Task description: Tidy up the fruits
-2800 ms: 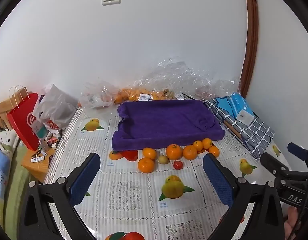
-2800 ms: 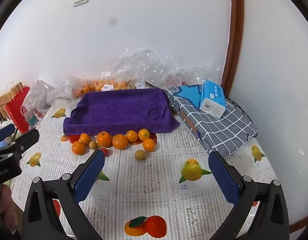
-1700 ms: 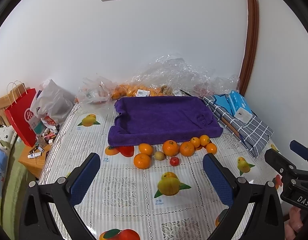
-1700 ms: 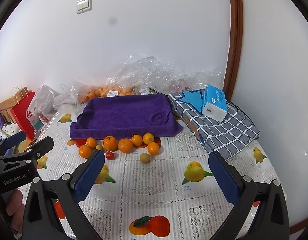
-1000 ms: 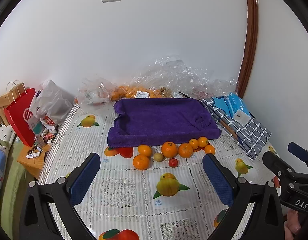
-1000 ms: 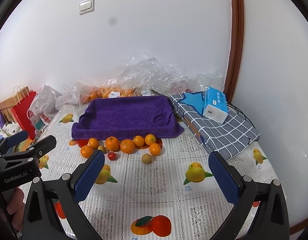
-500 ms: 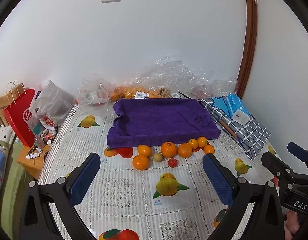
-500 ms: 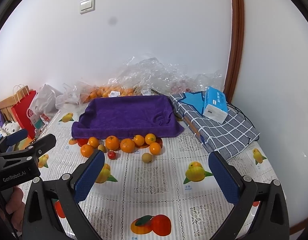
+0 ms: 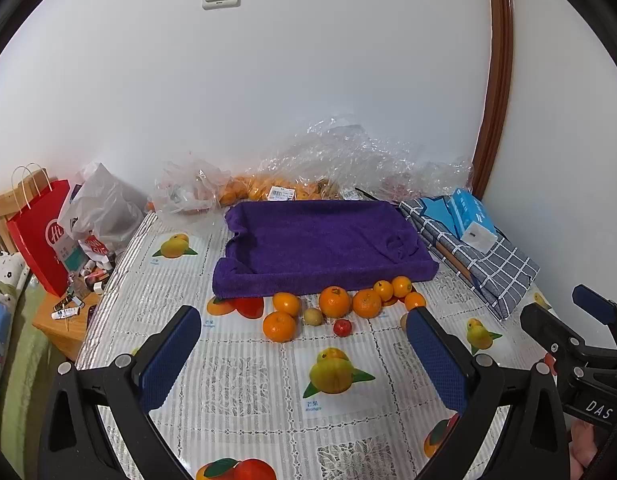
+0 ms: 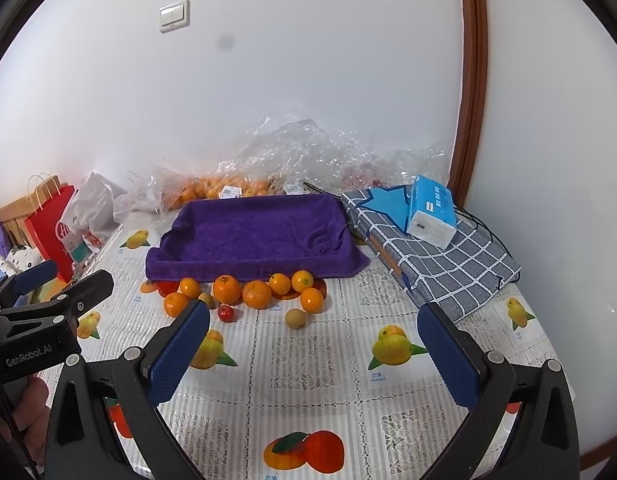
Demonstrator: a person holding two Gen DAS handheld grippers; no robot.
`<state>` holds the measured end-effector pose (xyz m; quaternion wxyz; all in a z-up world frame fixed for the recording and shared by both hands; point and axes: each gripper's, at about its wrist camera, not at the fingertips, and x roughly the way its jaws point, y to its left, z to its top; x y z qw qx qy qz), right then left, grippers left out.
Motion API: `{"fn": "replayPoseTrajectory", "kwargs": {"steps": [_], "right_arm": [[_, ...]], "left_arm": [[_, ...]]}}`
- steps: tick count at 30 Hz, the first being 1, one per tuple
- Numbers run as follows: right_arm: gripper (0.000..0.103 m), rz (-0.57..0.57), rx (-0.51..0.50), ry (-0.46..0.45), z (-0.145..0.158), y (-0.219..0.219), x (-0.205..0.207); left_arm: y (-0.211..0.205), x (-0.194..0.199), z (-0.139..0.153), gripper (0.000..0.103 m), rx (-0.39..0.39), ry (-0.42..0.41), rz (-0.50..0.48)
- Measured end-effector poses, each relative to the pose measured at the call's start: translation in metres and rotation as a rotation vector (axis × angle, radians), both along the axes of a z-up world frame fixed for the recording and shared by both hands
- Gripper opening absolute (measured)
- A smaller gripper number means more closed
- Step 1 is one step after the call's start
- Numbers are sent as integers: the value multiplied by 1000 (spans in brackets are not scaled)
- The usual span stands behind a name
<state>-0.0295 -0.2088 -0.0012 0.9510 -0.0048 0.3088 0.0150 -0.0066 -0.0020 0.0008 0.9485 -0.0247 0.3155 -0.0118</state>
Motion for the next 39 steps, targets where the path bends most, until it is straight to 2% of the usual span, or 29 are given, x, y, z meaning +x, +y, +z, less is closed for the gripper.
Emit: {"fn": "replayPoseTrajectory", "kwargs": {"steps": [12, 19, 29, 35, 39], "right_arm": [[103, 1, -17, -11, -4, 2, 6], [103, 3, -39, 10, -17, 3, 22], [103, -26, -90, 99, -56, 1, 67], [103, -52, -67, 177, -82, -8, 91], [103, -61, -64, 192, -100, -16, 102]], "left_arm": [[0, 2, 1, 103, -6, -1, -1], [6, 20, -9, 103, -14, 25, 6], [17, 50, -36, 103, -21, 56, 3], [34, 69, -49, 103, -8, 79, 55], [49, 81, -61, 103, -40, 104, 78]]}}
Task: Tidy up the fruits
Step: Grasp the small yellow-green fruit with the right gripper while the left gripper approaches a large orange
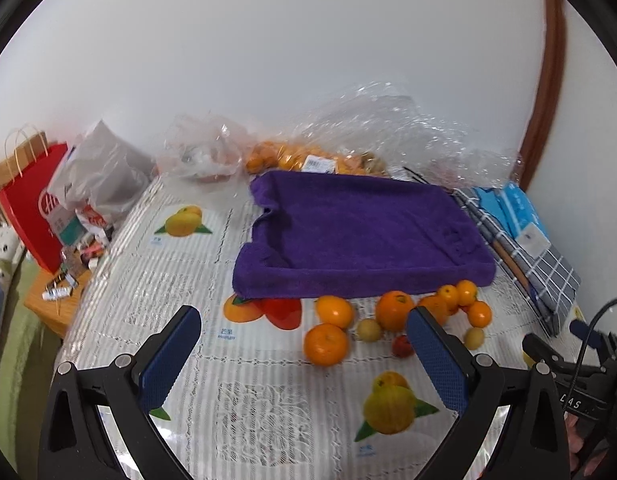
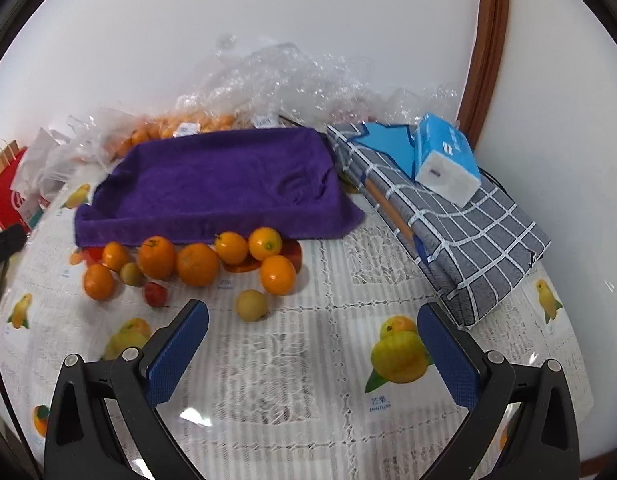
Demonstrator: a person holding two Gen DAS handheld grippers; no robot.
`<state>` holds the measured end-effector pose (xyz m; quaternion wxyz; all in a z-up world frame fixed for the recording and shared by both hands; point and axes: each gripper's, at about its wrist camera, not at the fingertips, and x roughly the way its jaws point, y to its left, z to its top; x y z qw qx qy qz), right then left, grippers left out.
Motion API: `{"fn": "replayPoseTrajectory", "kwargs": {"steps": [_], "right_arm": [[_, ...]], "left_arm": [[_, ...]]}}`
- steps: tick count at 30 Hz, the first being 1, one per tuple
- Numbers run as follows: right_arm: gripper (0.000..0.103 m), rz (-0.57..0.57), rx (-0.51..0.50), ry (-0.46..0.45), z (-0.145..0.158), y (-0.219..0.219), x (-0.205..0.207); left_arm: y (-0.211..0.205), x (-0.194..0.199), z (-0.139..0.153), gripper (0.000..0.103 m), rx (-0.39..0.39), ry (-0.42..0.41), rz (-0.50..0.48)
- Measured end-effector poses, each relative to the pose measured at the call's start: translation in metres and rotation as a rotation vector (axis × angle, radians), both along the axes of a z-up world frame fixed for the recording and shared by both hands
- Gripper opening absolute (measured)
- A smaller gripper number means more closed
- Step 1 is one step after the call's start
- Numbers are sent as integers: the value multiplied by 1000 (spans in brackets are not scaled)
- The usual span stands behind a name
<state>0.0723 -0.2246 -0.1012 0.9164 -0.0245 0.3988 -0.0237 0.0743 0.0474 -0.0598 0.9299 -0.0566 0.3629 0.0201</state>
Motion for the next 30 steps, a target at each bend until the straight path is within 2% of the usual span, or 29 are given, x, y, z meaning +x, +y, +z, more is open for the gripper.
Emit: {"fn": "replayPoseTrajectory", "kwargs": {"steps": [6, 10, 12, 15, 19, 22, 24, 25, 26, 30], "right_arm": [[99, -3, 47, 8, -20, -10, 14], [98, 12, 87, -1, -30, -15, 22], [96, 15, 83, -1, -34, -14, 26], [86, 27, 68, 6, -39, -9, 33], [77, 92, 129, 38, -48, 2, 38], [75, 104, 151, 55, -56, 10, 40], [67, 114, 173, 77, -62, 12, 42], [59, 111, 185, 94, -67, 12, 44], [57, 102, 182, 93, -69, 13, 44], [55, 115, 150, 66, -70, 19, 40]], "left_arm": [[18, 8, -22, 102, -10, 15, 22], [37, 17, -41, 101, -22, 86, 55], [44, 19, -47, 98, -32, 95, 60], [52, 22, -54, 97, -57, 95, 60], [55, 26, -61, 97, -124, 103, 45], [49, 28, -66, 97, -132, 97, 11], [44, 28, -69, 97, -121, 98, -10], [40, 29, -71, 96, -115, 100, -22], [37, 29, -73, 94, -118, 102, -33], [24, 30, -80, 85, -141, 122, -81]]}}
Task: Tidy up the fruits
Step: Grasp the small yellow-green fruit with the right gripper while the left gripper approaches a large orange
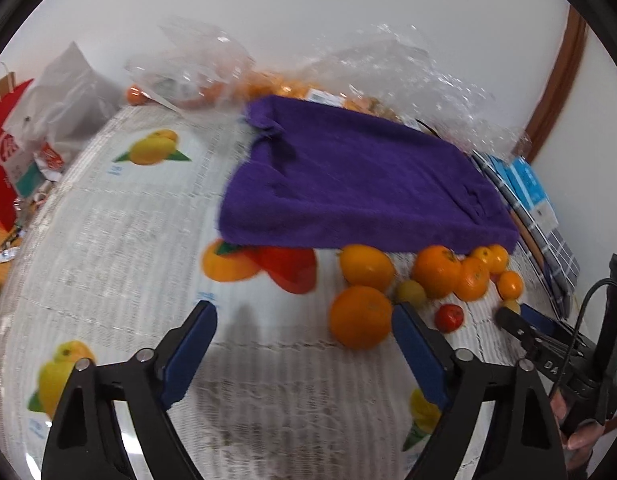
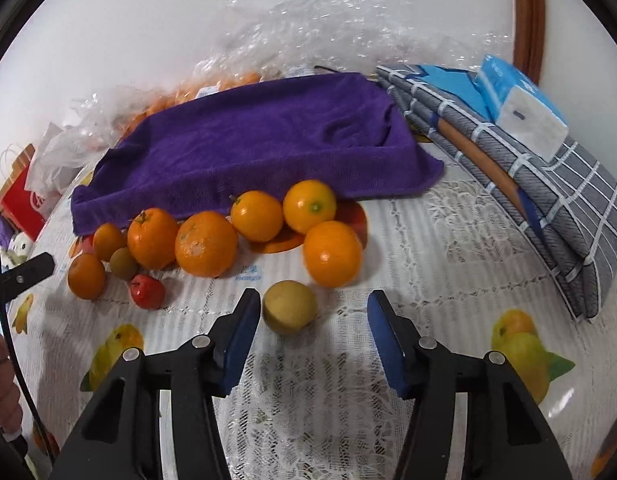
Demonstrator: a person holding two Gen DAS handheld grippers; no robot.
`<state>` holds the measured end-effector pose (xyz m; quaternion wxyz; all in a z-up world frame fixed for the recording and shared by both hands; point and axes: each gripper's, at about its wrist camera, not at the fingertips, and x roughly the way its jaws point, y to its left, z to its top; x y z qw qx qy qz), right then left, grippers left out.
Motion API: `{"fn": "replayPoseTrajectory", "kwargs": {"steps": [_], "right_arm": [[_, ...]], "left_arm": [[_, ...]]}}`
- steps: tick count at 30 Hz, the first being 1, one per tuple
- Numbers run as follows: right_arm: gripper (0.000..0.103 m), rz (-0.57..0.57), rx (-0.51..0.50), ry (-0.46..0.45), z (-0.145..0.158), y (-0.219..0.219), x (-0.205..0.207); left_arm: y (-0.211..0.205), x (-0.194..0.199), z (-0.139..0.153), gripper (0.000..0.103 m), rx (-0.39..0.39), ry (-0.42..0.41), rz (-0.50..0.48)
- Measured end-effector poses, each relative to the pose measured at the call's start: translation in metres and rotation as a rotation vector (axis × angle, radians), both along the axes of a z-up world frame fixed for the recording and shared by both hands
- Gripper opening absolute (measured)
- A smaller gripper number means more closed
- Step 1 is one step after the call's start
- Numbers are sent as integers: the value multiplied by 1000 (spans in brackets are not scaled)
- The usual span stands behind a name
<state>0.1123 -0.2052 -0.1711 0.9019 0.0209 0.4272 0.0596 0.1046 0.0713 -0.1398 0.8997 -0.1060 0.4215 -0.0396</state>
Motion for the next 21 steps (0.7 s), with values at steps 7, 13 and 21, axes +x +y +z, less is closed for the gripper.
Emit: {"fn": "replayPoseTrajectory", "kwargs": {"steps": [7, 13, 21], "right_arm": [[28, 25, -19, -8, -1, 0, -4], [28, 31, -20, -16, -1, -9, -18], [28, 2, 52, -32, 1, -19, -14]], "left_arm": [[-23, 10, -13, 72, 32, 16, -40], [-36, 11, -20, 71, 101, -8, -48], [-28, 9, -18, 49, 31, -24, -70]]}}
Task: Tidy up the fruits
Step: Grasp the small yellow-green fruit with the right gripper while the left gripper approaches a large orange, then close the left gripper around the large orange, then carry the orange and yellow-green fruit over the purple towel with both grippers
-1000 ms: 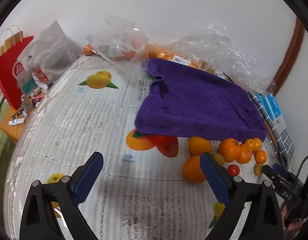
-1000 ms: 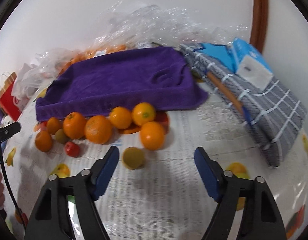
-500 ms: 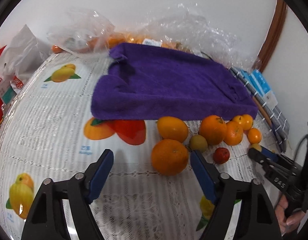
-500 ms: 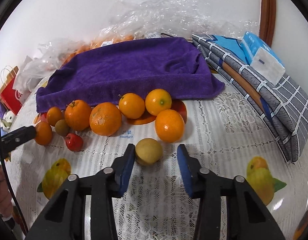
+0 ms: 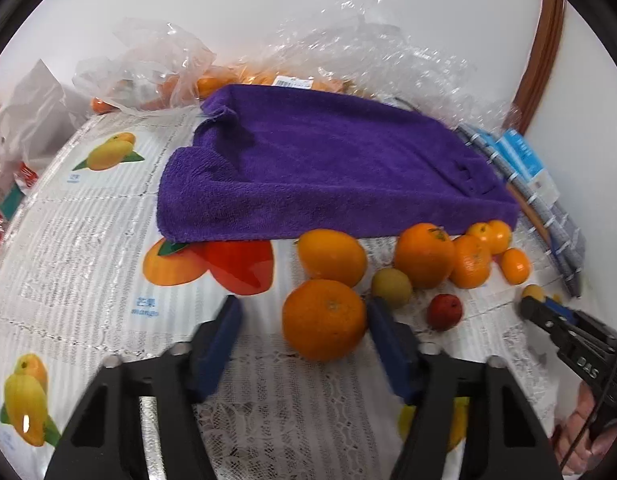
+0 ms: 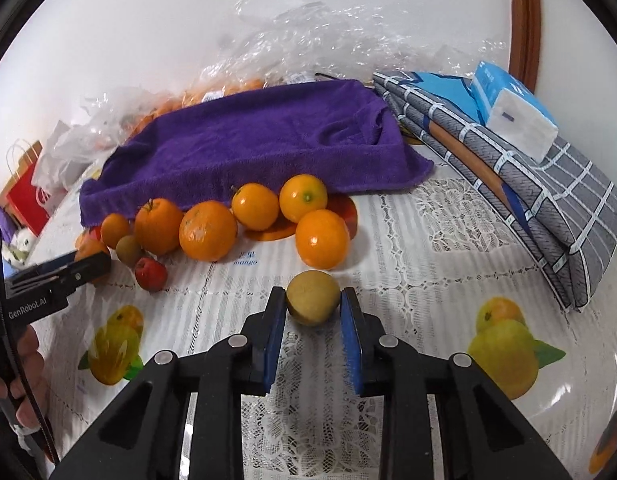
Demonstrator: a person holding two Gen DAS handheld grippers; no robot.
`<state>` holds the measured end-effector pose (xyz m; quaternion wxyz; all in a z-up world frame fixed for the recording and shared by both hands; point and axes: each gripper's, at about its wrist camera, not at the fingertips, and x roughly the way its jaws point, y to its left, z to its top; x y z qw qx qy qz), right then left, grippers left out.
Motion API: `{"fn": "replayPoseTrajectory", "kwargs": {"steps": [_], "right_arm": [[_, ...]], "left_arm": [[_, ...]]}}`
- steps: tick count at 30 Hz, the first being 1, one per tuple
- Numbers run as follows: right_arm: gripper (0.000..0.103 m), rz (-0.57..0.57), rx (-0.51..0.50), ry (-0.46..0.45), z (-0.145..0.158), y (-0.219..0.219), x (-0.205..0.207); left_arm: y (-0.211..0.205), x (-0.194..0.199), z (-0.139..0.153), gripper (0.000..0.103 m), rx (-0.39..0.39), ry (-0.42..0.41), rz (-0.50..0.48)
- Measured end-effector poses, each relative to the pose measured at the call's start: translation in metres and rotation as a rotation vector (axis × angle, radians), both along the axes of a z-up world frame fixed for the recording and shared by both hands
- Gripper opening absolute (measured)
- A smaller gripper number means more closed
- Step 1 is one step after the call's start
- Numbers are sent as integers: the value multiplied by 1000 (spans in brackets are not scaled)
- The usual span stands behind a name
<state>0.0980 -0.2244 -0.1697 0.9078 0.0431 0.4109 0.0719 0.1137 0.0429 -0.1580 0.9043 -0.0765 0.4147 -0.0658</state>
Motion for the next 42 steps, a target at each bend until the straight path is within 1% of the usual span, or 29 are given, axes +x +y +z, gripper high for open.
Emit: {"fn": "replayPoseTrajectory", "kwargs": {"steps": [1, 2, 4, 7, 12, 19, 24, 28, 30, 32, 33, 36, 39, 42], "right_arm": [[28, -8, 16, -6, 1, -3, 0], [28, -11, 28, -12, 1, -5, 0], [28, -17, 63, -31, 3, -10, -2], [28, -29, 79, -42, 4, -14, -3], [28, -21, 79, -56, 5, -12, -5], [28, -29, 76, -73, 7, -14, -8], [28, -26, 91, -106, 11, -15, -16], [28, -30, 73, -93, 11, -13, -16], [28, -26, 91, -87, 13, -14, -16], [28, -14, 132, -87, 20, -14, -15], [28, -5, 137, -93, 25, -13, -14], [28, 7, 117, -129, 43, -9, -11], [28, 13, 101, -174, 66, -5, -3], [28, 1, 80, -192, 84, 1, 10]], "left_arm": [[3, -2, 0, 39, -56, -8, -31], [5, -2, -1, 39, -85, -6, -40], [8, -4, -2, 39, -115, -9, -39], [7, -6, -1, 39, -123, -15, -40], [6, -10, 3, 39, -129, -39, -46], [13, -14, 9, 39, -150, -76, -16], [19, -17, 12, 39, -182, -100, 4], [20, -17, 13, 39, -183, -105, 23], [22, -17, 14, 39, -190, -106, 32], [23, -16, 15, 39, -190, -105, 45], [24, -16, 16, 39, -185, -104, 52], [29, -14, 25, 39, -190, -95, 80], [36, -7, 41, 39, -191, -79, 92], [41, -1, 63, 39, -172, -124, 91]]}}
